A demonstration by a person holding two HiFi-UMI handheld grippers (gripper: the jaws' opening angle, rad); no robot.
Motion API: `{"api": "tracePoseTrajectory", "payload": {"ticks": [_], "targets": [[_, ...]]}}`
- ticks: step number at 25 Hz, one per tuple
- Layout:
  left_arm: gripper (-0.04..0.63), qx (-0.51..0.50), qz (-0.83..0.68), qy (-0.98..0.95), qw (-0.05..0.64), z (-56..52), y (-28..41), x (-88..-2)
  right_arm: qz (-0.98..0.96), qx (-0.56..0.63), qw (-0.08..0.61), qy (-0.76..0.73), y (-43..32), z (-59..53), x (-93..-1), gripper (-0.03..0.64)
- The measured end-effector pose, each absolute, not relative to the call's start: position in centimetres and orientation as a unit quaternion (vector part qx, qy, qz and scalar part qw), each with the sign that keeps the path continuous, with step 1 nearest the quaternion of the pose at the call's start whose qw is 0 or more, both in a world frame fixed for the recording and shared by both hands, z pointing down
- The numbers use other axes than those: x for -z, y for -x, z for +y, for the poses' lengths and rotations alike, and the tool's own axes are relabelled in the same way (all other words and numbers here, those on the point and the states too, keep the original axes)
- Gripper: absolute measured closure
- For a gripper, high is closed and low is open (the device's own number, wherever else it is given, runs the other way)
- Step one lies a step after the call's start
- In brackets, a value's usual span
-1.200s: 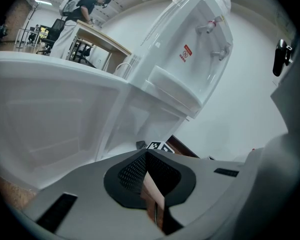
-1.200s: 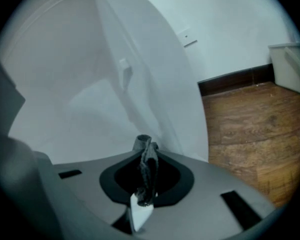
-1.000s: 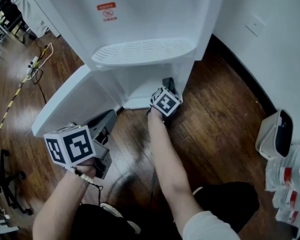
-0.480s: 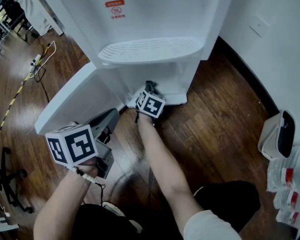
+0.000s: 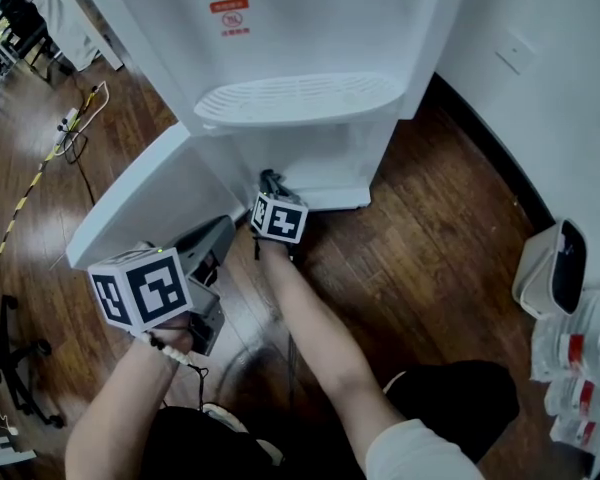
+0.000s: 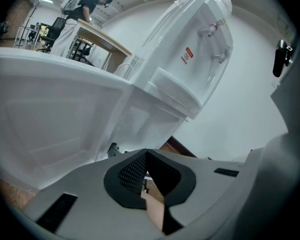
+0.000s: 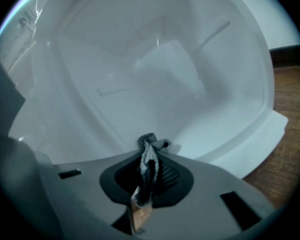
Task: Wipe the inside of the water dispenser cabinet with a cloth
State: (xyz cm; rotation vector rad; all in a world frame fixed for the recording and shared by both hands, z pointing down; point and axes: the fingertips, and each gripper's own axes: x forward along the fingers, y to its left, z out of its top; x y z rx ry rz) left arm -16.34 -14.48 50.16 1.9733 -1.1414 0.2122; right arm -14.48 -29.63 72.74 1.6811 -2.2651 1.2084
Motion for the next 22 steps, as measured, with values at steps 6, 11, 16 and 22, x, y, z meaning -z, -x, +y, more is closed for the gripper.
{"api": "tracePoseTrajectory", "payload": {"ticks": [6, 11, 16, 22], "targets": [[0.607, -0.082, -0.451, -0.789, 0.408, -14.8, 16.1, -49.9, -0.684, -0.410, 0.005, -0.604, 7.5, -30.5, -73.5, 0.574], [0.607, -0.074, -0.444, -0.787, 0.421, -15.2, 15.6, -50.7, -0.643, -0.414, -0.017, -0.644, 1.0, -30.9, -73.8, 0.574], [0.607, -0.077, -0.436, -0.790, 0.424, -15.7, 14.8, -51.4, -0.618, -0.411, -0.029, -0.669, -2.9, -30.5, -74.0, 0.574], [0.607, -0.079, -0.421, -0.797, 0.425, -16.6, 14.3, -52.3, -0.605, -0.412, -0.036, -0.681, -5.0, -30.3, -74.4, 0.574]]}}
